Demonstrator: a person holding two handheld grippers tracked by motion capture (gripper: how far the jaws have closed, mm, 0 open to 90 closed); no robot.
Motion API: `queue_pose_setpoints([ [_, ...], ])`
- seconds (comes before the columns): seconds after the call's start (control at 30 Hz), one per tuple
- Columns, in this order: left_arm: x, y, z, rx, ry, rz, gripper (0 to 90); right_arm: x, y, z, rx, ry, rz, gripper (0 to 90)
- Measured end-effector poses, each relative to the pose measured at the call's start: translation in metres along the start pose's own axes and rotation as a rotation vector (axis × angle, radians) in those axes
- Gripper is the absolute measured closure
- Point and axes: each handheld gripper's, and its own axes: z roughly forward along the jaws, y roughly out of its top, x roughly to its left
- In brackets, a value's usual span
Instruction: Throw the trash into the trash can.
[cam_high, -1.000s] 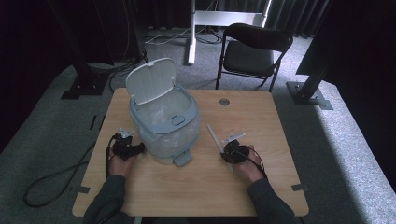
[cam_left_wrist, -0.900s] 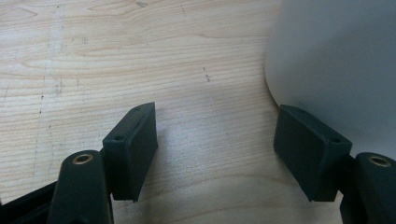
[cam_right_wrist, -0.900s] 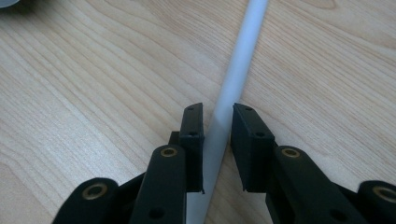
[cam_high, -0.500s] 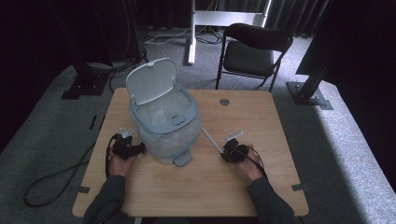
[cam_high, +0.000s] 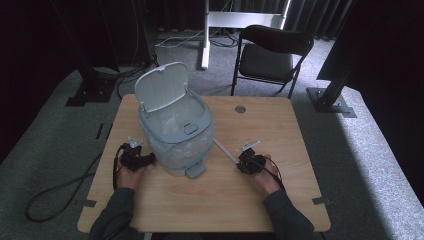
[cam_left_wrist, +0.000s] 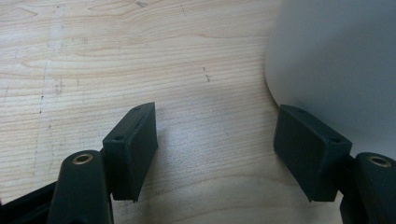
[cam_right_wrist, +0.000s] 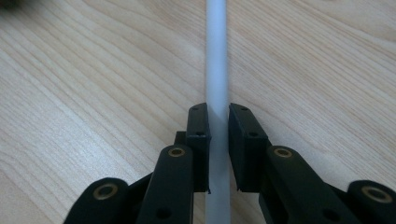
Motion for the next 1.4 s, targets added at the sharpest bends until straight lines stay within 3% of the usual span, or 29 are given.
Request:
queue_pose_setpoints([
  [0.33,0.0,0.0,0.0,0.0,0.0,0.0,30.4,-0.005,0.001,-0.016,-0.064,-0.02,0.03,78.8],
  [0.4,0.0,0.0,0.0,-0.002,0.0,-0.003,30.3,-0.007,0.003,-0.025,-0.102,-0.026,0.039,78.8],
  [0.77,0.0,0.0,0.0,0.0,0.0,0.0,30.4,-0.013,0.008,-0.05,-0.194,-0.037,0.058,78.8],
  [1.4,0.0,0.0,0.0,-0.003,0.001,-0.003,30.4,-0.006,0.032,-0.1,-0.367,-0.057,0.019,78.8],
])
